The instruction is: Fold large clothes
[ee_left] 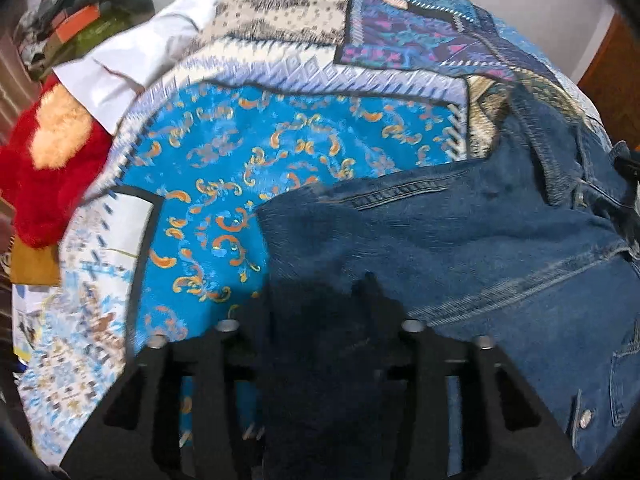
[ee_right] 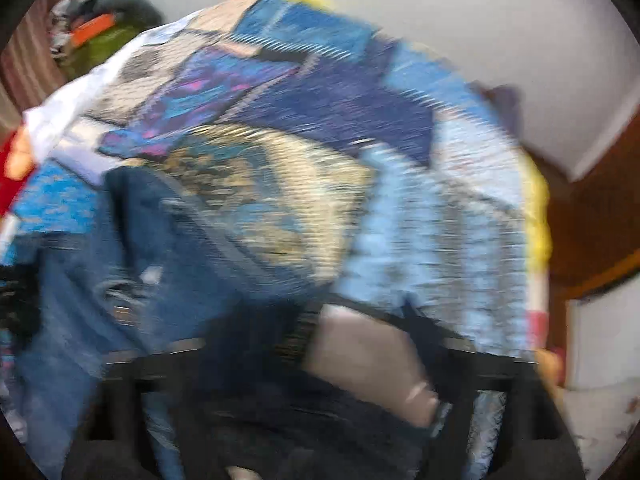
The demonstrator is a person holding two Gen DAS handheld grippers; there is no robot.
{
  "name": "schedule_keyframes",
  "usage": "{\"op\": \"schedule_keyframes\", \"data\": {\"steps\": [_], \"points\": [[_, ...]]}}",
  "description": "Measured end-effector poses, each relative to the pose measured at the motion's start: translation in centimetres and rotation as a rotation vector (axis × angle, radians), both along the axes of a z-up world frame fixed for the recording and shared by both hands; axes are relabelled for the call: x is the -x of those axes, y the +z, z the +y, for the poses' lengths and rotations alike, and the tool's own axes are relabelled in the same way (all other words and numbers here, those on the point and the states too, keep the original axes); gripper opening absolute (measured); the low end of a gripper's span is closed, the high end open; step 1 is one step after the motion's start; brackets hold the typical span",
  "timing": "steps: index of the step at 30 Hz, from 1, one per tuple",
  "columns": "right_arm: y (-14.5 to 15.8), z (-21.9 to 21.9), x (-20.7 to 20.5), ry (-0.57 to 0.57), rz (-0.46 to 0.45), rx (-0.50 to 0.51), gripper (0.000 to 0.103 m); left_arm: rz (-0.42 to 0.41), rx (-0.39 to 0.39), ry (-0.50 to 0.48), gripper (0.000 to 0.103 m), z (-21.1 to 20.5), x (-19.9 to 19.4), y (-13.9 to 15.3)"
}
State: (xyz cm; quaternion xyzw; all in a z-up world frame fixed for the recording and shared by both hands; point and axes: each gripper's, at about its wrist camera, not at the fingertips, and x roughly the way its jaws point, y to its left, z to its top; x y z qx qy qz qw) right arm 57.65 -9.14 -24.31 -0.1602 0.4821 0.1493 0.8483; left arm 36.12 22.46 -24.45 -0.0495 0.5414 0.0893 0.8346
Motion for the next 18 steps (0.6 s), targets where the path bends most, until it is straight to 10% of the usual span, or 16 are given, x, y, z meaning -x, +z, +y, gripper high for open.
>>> {"op": "schedule_keyframes", "data": {"steps": [6, 18], "points": [[4.3, -4.1, 3.0, -0.050, -0.006, -0.128, 0.094, -0.107, -0.049, -0.074, 0.082, -3.3, 2.1, 5.9], [8.4, -17.7, 17.2, -0.223, -0.031, -0.282, 0.094, -0.121, 0.097, -0.284, 0.090, -16.2, 2.7, 8.9]]}}
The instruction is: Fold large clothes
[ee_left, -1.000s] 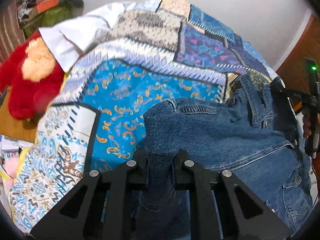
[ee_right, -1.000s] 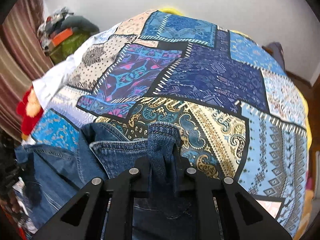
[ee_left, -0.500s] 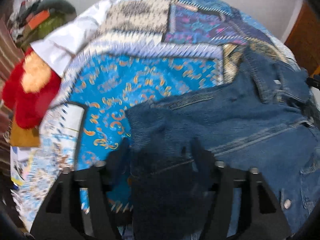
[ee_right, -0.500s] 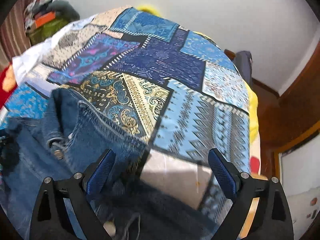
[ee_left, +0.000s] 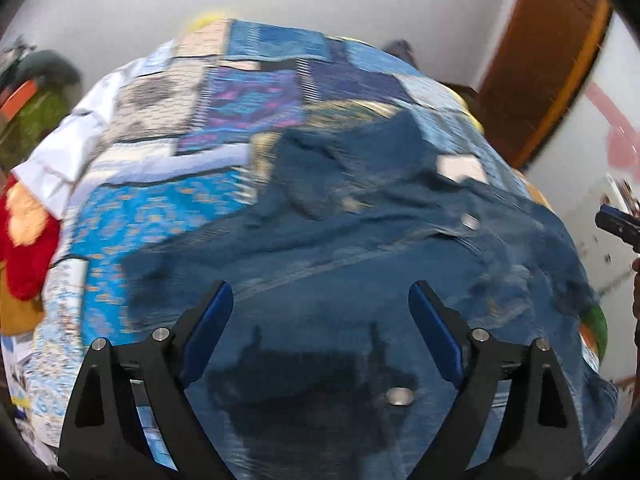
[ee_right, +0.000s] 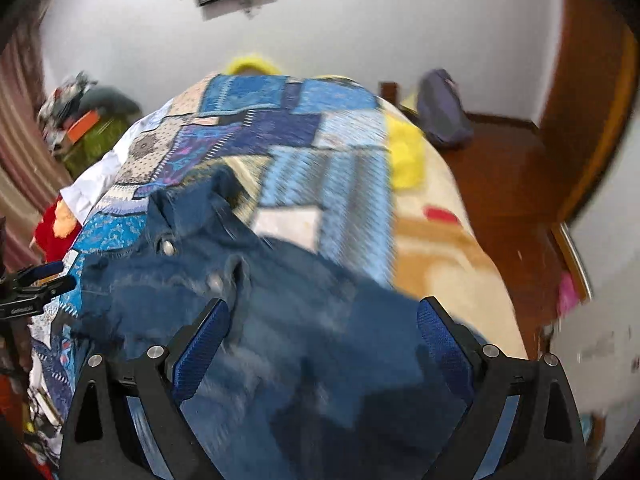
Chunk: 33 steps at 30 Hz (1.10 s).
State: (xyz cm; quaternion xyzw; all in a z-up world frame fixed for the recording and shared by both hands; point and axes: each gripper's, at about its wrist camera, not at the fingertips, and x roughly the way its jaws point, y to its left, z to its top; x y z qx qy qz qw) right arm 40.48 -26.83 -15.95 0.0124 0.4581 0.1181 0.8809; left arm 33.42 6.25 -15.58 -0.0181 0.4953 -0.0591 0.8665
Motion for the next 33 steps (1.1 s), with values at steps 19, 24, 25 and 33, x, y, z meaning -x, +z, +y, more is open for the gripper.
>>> {"op": "schedule_keyframes", "data": {"steps": [19, 24, 25, 33], "points": [[-12.0, -24.1, 15.0, -0.621, 0.292, -0.529, 0.095, 0.172, -0.035, -0.224, 0.091, -13.4, 2.6, -7.3], [-13.7, -24.7, 12.9, -0.648, 0.278, -0.558, 0.093, 0.210, 0.032, -0.185, 0.095, -12.1, 2.2, -8.0], [-14.2, -24.6, 12.3, -0.659, 0.276, -0.571, 0.091, 0.210, 0.038, -0.182, 0.095, -12.0, 2.2, -8.1], [-15.3, -25.3, 8.8, -0.760, 0.246, -0.490, 0.019, 0.153, -0.013, -0.158, 0.095, -11.9, 2.9, -6.9]]}}
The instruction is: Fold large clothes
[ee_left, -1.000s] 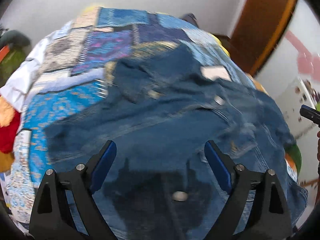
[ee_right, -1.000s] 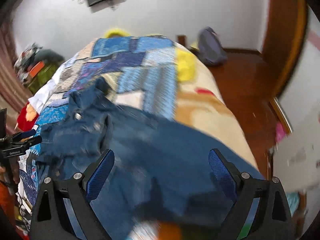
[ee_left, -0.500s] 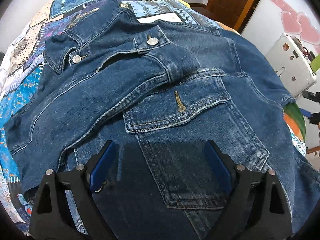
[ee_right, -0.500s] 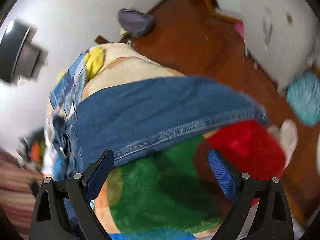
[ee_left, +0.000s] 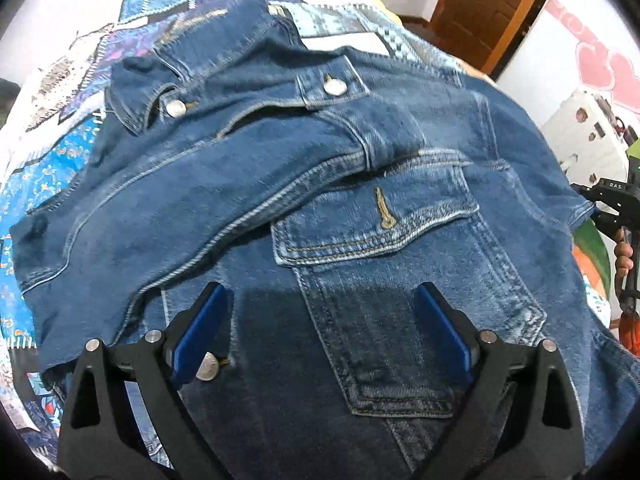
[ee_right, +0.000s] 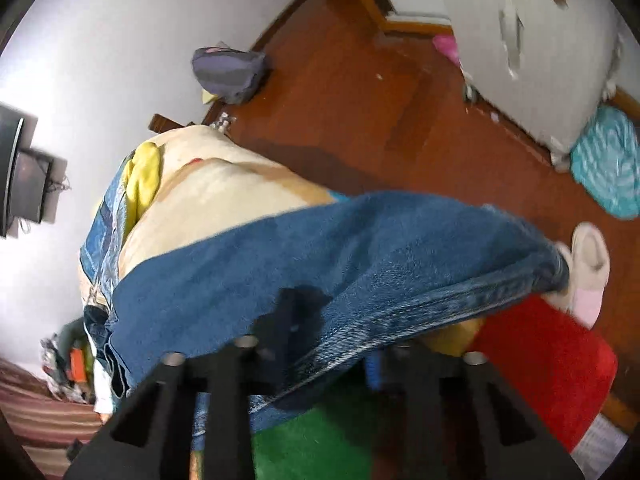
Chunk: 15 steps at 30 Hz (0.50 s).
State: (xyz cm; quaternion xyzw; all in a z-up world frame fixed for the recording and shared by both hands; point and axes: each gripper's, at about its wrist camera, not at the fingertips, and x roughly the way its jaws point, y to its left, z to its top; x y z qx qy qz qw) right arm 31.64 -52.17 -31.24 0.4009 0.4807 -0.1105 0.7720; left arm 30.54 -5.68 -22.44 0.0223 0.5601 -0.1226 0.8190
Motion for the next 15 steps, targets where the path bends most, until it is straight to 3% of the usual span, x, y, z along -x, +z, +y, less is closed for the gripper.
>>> {"op": "schedule_keyframes", "data": {"steps": [4, 9, 15], "points": [[4.2, 1.4, -0.9, 0.056, -0.084, 0.122, 0.014, -0.067, 0.003, 0.047, 0.095, 2.1, 0.5, 1.9], [12.7, 5.4, -2.5, 0.174, -0.277, 0.205, 0.011, -0.162, -0.010, 0.119, 0.095, 5.5, 1.2, 4.7], [22.9, 14.3, -5.2, 0.343, -0.510, 0.234, 0.010, -0.273, -0.045, 0.198, 0.095, 9.7, 2.8, 7.5]]}}
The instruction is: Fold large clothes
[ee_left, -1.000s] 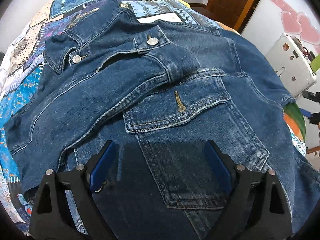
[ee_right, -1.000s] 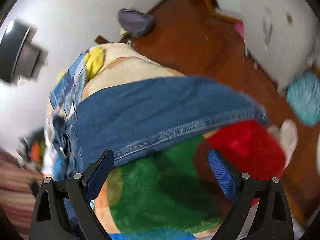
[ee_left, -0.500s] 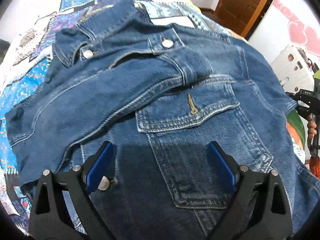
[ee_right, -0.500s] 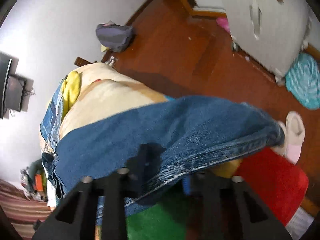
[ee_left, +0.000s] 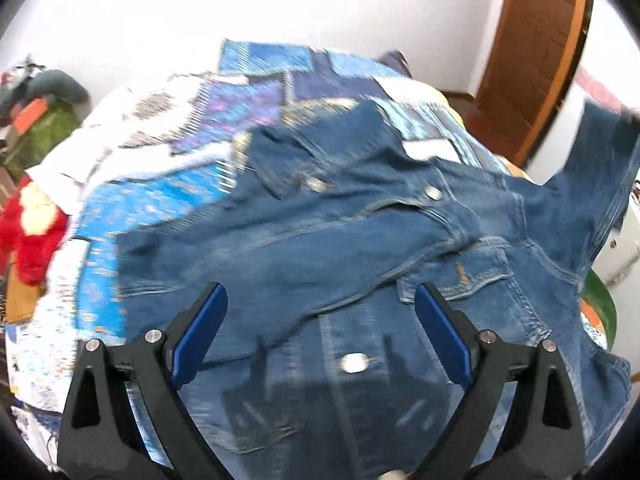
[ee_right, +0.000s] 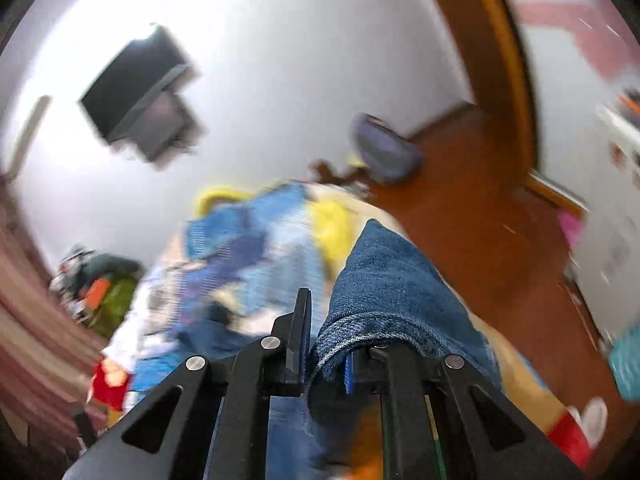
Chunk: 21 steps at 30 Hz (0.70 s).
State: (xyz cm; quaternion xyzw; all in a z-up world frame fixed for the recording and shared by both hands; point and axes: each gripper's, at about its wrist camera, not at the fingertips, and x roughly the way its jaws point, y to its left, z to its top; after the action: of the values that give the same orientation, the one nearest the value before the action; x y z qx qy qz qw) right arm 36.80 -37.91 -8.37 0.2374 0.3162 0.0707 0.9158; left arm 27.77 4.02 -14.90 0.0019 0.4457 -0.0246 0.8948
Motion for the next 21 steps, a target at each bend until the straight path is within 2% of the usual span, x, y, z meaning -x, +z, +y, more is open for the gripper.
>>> {"op": "schedule_keyframes", "data": {"steps": [2, 5, 9, 13, 16, 19, 21], "points": [[2.5, 4.3, -1.4, 0.083, -0.049, -0.003, 0.010, -0.024, -0.005, 0.020, 0.095, 1.3, 0.7, 0.6], [4.3, 11.2, -3.1, 0.207, -0.074, -0.003, 0.010, -0.047, -0.011, 0.063, 0.095, 3.9, 2.3, 1.2], [3.3, 21.3, -5.0, 0.376, -0.034, 0.030, 0.010, -0.053, -0.019, 0.125, 0.095, 7.2, 4.6, 1.1], [-1.7, 30.7, -5.8, 0.534, 0.096, 0.067, 0.010, -0.030, -0.029, 0.190, 0.095, 10.2, 6.8, 0.0], [-8.4, 36.2, -5.4, 0.636, 0.261, 0.094, 0.010, -0.008, -0.024, 0.221, 0.095, 11.5, 8.0, -0.9], [-13.9, 38.9, -4.5, 0.682, 0.371, 0.184, 0.011, 0.018, -0.004, 0.245, 0.095, 12.7, 9.0, -1.9], [-17.0, 39.4, -4.1, 0.692, 0.471, 0.201, 0.011, 0.039, 0.011, 0.251, 0.095, 13.1, 9.3, -2.6]]}}
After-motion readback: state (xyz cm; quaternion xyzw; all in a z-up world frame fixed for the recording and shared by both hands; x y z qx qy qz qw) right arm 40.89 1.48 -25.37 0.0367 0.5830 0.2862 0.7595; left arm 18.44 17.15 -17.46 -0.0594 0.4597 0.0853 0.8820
